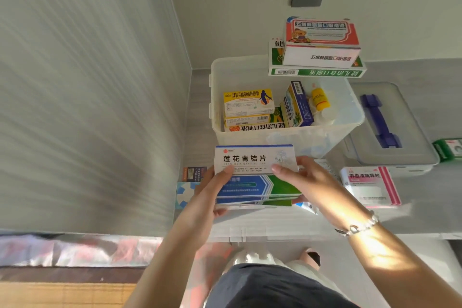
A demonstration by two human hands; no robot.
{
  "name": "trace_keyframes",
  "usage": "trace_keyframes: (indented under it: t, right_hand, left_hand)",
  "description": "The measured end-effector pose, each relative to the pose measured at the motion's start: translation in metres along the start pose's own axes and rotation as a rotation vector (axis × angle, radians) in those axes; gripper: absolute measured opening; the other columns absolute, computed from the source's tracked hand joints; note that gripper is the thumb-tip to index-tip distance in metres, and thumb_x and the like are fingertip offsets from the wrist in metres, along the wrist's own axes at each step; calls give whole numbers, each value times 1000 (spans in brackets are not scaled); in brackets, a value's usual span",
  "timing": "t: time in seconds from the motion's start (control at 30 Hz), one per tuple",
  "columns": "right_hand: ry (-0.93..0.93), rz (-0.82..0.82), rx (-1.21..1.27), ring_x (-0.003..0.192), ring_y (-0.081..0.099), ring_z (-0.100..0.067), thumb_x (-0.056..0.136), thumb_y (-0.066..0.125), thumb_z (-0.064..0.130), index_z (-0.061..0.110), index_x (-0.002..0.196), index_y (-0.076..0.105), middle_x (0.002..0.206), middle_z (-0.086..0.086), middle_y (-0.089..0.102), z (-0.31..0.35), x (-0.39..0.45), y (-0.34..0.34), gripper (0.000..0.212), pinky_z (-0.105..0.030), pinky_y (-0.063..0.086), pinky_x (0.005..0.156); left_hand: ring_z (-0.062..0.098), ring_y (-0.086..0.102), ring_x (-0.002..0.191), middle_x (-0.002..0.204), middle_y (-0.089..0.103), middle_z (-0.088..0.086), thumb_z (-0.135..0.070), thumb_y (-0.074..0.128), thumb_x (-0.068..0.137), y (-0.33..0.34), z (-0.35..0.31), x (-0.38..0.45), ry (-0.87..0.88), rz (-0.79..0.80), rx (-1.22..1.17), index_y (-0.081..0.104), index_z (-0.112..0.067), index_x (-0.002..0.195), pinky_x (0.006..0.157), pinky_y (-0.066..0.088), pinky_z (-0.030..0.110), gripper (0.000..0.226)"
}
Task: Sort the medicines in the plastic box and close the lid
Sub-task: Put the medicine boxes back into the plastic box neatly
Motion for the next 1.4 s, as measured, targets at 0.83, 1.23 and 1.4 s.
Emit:
trace_keyframes:
  t: [0.83,1.23,1.4]
  right_hand:
    - [-189,57,365,90,70,-16,78,62,31,17,108,57,98,1,73,103,68,-85,34,-29,57,65]
    - [-17,63,-293,87,69,-18,83,58,45,19,108,61,93,3,73,66,127,-56,36,-37,56,82]
    - [236,179,-288,98,65,-28,86,58,39,7,106,61,112,-20,66,45,155,-31,38,-43,50,93]
  left_hand:
    - [11,62,96,118,58,5,-10,45,95,5,-136,17,515,-566,-24,46,-35,129,78,54,24,42]
    - [21,63,106,123,60,12,-23,50,95,-25,-109,45,406,-763,-271,41,-14,135,95,50,41,42]
    - [16,65,103,112,65,7,-26,51,94,-34,-111,58,406,-717,-247,49,-18,123,90,53,37,31]
Point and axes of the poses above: each hand's wrist, its own x-axis towards the middle knuckle, its own y-axis out of the palm, z = x × y, the point moved 7 cm from there along x, towards the middle knuckle
